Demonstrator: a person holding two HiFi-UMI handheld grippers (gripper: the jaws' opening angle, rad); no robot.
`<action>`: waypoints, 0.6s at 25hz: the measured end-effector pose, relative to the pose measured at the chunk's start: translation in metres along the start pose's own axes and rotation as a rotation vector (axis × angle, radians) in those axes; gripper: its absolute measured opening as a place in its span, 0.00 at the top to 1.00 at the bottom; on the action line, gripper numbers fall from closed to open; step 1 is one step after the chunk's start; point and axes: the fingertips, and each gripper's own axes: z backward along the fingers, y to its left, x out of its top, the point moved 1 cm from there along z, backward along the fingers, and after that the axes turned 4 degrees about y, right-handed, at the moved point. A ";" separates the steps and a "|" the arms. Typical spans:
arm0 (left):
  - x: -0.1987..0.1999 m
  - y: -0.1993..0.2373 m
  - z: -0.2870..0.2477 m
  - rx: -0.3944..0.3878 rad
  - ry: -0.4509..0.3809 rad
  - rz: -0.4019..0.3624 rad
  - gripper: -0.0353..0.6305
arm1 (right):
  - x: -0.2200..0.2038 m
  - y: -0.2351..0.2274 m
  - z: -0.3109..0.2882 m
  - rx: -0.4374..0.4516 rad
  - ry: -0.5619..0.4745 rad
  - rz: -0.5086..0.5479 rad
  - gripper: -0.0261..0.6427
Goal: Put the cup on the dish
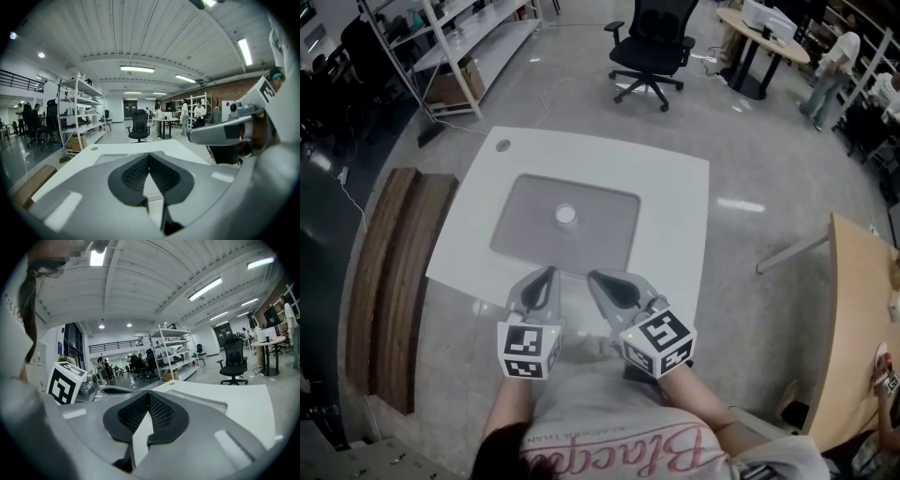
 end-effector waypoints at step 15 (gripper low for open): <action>0.020 0.000 -0.008 -0.044 -0.048 0.022 0.95 | 0.016 -0.007 0.003 -0.066 0.005 0.058 0.96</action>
